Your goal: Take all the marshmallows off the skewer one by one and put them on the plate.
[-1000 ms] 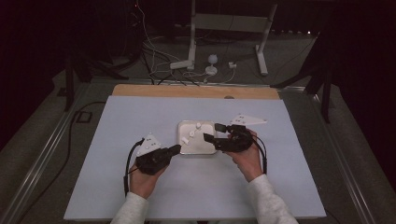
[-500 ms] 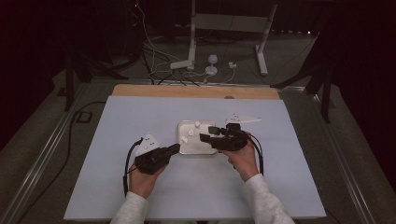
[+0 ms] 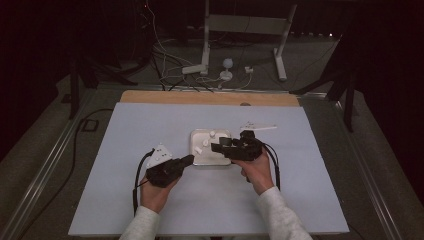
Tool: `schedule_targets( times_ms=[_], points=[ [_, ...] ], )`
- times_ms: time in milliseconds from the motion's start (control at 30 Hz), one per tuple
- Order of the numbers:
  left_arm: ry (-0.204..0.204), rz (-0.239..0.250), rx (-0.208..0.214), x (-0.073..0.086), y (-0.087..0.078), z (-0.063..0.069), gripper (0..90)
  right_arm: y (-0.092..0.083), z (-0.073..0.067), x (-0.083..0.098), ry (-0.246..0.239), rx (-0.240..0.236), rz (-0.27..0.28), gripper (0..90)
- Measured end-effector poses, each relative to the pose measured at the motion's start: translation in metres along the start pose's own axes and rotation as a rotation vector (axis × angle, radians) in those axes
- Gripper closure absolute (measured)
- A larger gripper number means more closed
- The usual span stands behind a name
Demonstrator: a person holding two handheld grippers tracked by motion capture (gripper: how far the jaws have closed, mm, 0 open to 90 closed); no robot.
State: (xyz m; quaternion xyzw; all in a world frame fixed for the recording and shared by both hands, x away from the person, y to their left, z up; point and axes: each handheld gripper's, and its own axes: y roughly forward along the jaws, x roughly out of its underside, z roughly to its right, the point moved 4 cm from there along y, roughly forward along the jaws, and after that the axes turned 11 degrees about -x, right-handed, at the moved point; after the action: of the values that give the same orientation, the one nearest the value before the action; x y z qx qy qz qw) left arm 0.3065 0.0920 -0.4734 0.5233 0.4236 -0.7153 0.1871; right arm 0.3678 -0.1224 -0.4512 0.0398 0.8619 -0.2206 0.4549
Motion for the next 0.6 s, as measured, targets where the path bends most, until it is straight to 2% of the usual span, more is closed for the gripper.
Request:
schedule_targets(
  times_ms=[200,233,333,367,600],
  points=[
    [-0.002,0.011,0.006,0.0003,0.0008,0.0018,90.0,0.0009,-0.0004,0.0003,0.038,-0.047,0.013,64.9],
    [-0.006,0.014,0.011,0.0005,0.0008,0.0020,90.0,0.0011,0.0005,0.0004,0.069,-0.074,0.017,68.4],
    [-0.003,0.022,0.017,0.0003,0.0006,0.0031,90.0,0.0019,0.0011,0.0005,0.081,-0.074,0.021,70.4],
    [-0.001,0.023,0.023,0.0004,0.0010,0.0038,90.0,0.0016,0.0017,-0.0006,0.107,-0.096,0.040,72.1],
    [0.007,0.014,0.044,0.0040,0.0047,0.0055,90.0,0.0004,0.0044,-0.0033,0.153,-0.116,0.081,72.6]
  ],
)
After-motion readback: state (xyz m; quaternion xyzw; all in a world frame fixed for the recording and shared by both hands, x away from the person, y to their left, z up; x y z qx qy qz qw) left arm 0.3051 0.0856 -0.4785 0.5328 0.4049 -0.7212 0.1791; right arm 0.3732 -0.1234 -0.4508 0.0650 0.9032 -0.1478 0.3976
